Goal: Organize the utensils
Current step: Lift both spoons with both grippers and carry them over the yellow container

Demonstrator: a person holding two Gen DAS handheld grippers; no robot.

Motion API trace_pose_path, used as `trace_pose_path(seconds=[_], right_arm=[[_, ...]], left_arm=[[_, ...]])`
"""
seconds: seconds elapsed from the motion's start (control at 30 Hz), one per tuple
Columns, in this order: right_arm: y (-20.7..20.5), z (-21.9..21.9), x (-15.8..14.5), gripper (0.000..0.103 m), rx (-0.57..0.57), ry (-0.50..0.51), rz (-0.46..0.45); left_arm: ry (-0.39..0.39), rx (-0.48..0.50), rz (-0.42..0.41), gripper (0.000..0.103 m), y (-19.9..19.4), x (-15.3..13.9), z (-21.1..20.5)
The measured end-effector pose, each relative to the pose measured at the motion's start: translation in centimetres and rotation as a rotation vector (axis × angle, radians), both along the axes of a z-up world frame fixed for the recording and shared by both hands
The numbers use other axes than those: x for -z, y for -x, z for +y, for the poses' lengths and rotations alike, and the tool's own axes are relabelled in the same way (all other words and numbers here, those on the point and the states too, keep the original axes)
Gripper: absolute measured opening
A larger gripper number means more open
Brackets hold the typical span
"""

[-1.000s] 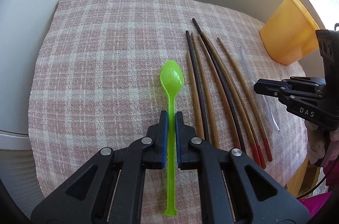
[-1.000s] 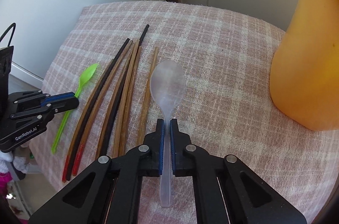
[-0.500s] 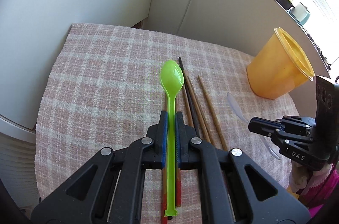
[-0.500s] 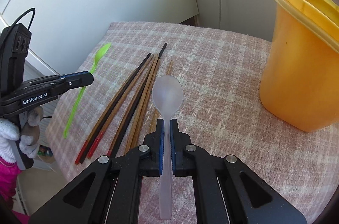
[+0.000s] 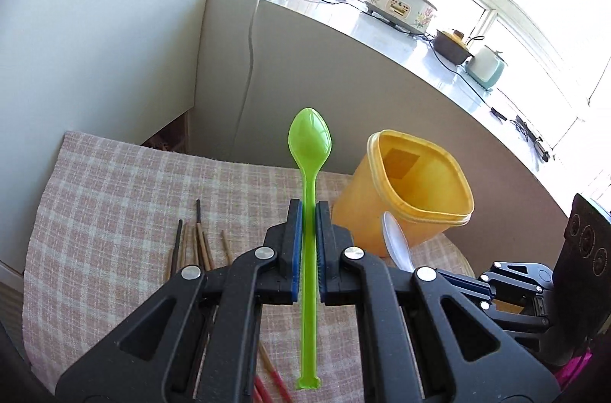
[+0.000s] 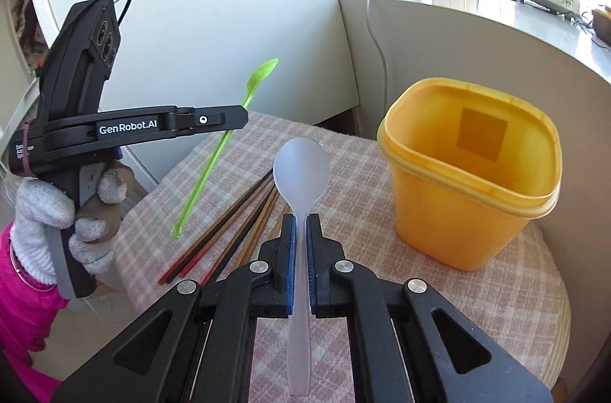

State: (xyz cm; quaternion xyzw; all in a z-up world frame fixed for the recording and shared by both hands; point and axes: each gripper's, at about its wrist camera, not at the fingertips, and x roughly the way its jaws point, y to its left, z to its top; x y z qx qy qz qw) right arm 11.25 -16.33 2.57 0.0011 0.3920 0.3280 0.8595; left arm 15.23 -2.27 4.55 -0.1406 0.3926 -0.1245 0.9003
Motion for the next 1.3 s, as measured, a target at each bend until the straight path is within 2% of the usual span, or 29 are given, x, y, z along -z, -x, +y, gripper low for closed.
trace_pose_path(seconds=[0.2, 0.33, 0.43, 0.53, 0.73, 0.9, 1.0, 1.13, 1.23, 1.3], right_arm=[[-0.8, -1.9, -3.3, 0.004, 0.069, -0.009, -0.071], [-1.3, -2.5, -4.0, 0.004, 0.122, -0.013, -0.093], [-1.9, -2.9, -3.8, 0.004, 0.155, -0.027, -0.096], [-2.6, -3.2, -3.4, 0.004, 0.173, -0.043, -0.102], [-3.0, -2.3, -4.1, 0.004, 0.176, -0.047, -0.132], [-2.9, -1.3, -4.6, 0.004, 0.162, -0.063, -0.163], [-2.8, -0.9, -4.7, 0.004, 0.149, -0.074, -0.164], [-2.6, -0.7, -5.0, 0.004, 0.142, -0.081, -0.177], [-2.3, -1.2, -5.6, 0.004, 0.152, -0.087, -0.194], [-2.1, -1.8, -5.9, 0.004, 0.165, -0.088, -0.204]], left_arm=[[0.032, 0.03, -0.022, 0.004, -2.2, -0.5, -0.9], [-0.001, 0.048, -0.019, 0.004, -2.8, -0.2, -1.1], [-0.054, 0.037, -0.046, 0.004, -1.9, -0.8, -0.4], [-0.12, -0.009, -0.092, 0.004, 0.3, -2.1, 1.7], [-0.197, -0.158, -0.151, 0.004, 6.2, -4.7, 7.1], [-0.248, -0.291, -0.159, 0.004, 12.0, -6.6, 11.1], [-0.271, -0.327, -0.165, 0.004, 15.1, -7.7, 11.7], [-0.238, -0.282, -0.166, 0.004, 16.9, -9.0, 10.3], [-0.206, -0.2, -0.191, 0.004, 15.7, -9.5, 7.7], [-0.158, -0.128, -0.205, 0.004, 14.1, -9.6, 5.8]])
